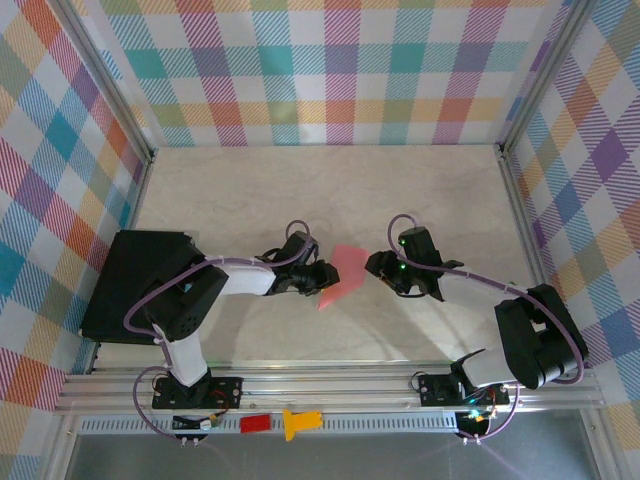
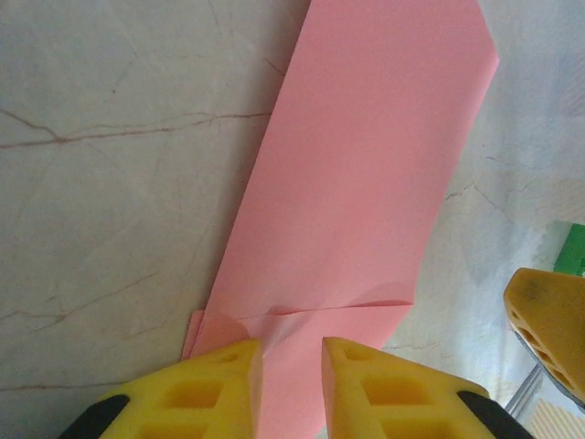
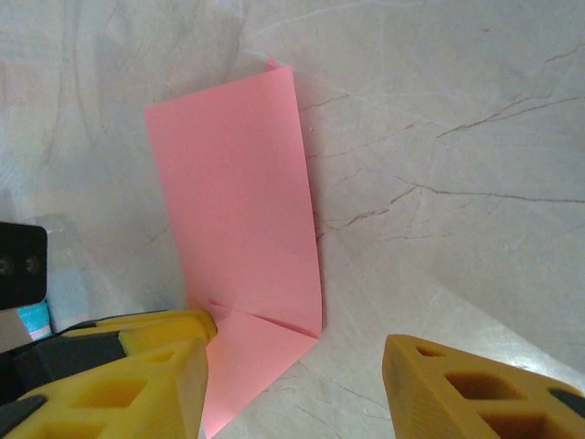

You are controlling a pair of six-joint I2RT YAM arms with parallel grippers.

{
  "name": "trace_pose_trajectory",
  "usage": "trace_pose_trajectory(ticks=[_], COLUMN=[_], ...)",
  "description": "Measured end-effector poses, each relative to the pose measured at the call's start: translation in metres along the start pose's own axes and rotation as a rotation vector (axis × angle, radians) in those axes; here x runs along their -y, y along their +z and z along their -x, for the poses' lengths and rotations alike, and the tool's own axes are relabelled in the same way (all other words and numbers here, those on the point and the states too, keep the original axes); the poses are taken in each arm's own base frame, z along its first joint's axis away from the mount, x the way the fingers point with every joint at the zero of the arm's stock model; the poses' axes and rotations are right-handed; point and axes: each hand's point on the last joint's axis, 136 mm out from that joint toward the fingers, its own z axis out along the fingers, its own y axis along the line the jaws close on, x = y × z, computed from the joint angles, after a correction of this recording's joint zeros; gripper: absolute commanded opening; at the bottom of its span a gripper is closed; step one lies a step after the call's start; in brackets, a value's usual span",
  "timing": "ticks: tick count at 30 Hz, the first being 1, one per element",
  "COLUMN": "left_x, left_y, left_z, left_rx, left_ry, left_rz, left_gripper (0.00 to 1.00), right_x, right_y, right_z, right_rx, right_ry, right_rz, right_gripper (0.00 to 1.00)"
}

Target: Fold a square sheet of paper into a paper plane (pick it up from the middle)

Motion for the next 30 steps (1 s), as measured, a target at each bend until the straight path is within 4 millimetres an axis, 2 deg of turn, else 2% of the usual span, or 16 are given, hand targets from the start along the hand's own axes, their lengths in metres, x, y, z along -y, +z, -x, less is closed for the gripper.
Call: trace_pose_trajectory(ticks=[4,15,30], left_x=[0.001,-0.002,-0.002], left_y=[0.001,-0.001,-0.002], left_z=[0.005,0.014,0.015], left_rx=[-0.004,-0.02,-0.023], left_ry=[-0.045,-0.22,-0.236], left_rz=[-0.03,-0.15,-0.158], left_gripper=[0.22,0.18,0.17], right_x=[-0.004,-0.004,-0.018], right_y=[0.002,0.026,0.044], right_z=[-0.007,-0.029,-0.016], right_rx=[-0.044,-0.178,-0.185], right_ry=[0.004,0.098,0.102], right_rz=[0.03,0.068,0.101], right_gripper=[0.5,0.42,0.34])
